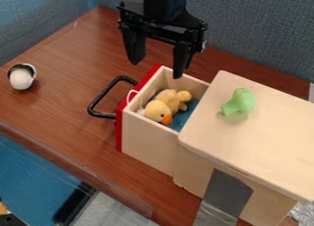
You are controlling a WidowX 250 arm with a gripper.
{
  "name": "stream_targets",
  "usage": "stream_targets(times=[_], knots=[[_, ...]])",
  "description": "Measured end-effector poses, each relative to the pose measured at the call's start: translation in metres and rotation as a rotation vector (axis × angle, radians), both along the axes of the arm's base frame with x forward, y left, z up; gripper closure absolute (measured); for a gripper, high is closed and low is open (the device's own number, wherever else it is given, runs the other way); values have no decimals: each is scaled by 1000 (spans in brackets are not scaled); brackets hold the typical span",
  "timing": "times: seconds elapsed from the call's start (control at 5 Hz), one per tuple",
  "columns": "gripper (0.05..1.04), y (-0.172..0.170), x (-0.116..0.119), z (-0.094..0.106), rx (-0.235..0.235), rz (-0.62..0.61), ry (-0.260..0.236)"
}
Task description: Put the yellow duck in the drawer
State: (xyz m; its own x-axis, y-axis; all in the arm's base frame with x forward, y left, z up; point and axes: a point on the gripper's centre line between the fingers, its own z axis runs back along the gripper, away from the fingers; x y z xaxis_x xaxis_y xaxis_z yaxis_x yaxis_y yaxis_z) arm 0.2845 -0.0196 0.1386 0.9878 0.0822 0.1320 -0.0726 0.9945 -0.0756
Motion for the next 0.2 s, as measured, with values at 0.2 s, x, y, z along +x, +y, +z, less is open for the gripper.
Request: stream_targets(times=[0.2], knots=[[83, 1, 0, 0, 1, 1, 0]])
